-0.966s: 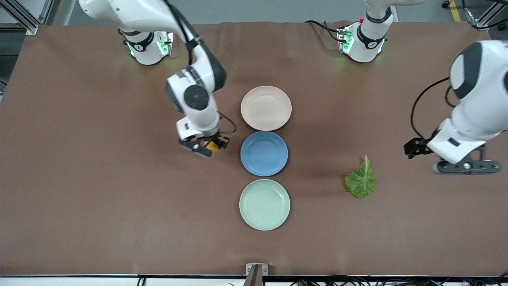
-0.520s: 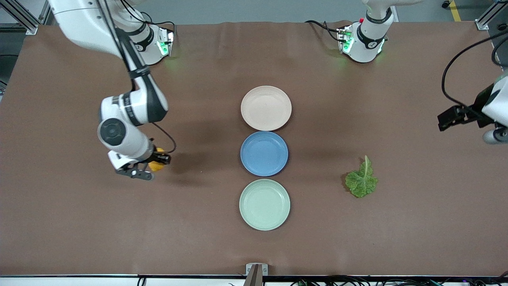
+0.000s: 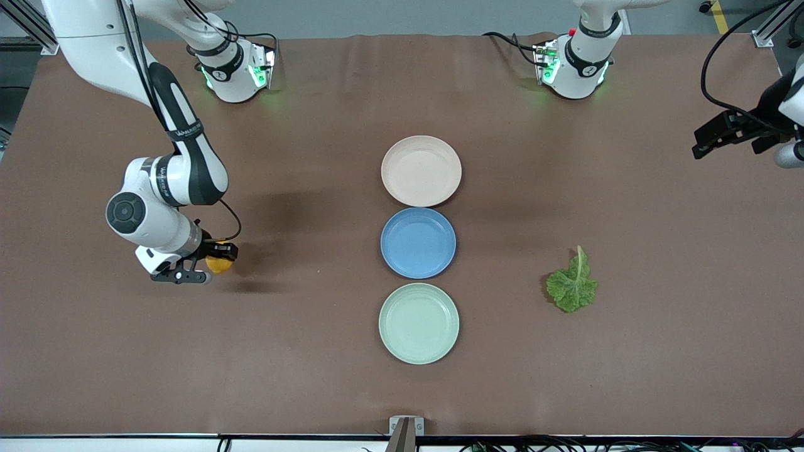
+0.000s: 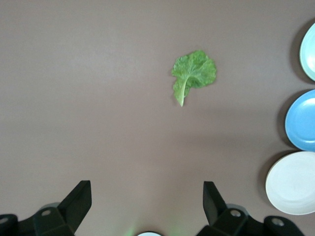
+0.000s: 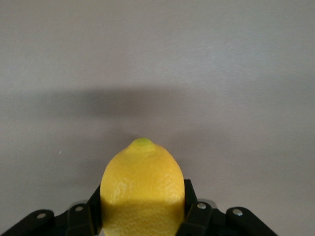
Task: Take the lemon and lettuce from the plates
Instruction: 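Carry the lemon beside the plates and lower it with the right gripper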
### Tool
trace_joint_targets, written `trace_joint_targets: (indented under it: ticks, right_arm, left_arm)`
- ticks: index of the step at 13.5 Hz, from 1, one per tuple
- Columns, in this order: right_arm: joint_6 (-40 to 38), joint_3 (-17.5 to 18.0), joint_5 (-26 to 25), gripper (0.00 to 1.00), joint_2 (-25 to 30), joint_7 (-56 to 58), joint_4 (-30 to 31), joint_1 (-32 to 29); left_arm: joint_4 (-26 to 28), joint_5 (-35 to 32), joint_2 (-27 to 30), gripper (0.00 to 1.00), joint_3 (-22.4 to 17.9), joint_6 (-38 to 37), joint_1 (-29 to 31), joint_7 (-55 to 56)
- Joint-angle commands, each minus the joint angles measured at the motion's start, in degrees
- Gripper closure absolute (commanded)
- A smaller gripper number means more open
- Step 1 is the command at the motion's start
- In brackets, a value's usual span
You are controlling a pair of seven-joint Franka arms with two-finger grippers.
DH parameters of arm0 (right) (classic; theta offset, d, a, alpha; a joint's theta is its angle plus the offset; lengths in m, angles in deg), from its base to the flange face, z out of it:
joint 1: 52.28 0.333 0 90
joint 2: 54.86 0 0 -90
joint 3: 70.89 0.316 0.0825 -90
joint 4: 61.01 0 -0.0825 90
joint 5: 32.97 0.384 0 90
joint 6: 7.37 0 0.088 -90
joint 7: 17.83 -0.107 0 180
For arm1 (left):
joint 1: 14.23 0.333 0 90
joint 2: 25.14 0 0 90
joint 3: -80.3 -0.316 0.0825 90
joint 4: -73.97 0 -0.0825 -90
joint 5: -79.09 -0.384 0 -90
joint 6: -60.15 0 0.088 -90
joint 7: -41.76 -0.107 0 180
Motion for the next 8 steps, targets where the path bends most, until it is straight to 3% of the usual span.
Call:
trace_joint_targets:
  ticks: [1, 6, 8]
  right_arm:
    - [0.80, 1.01, 2.32, 0.98, -0.19, 7.82, 1.15, -3.12]
    - [2.82, 1.01, 4.87, 0.98, -3.35, 12.68, 0.71, -4.45]
    - [3.00, 1.01, 5.66, 0.89, -3.88, 12.59, 0.18, -4.10]
  left_arm:
    - [3.43, 1.17, 2.73, 0.00, 0.11, 1.68, 0.67, -0.61]
    - [3.25, 1.17, 2.73, 0.00, 0.02, 1.51, 0.76, -0.70]
    - [2.90, 1.08, 2.55, 0.00, -0.07, 1.51, 0.84, -0.61]
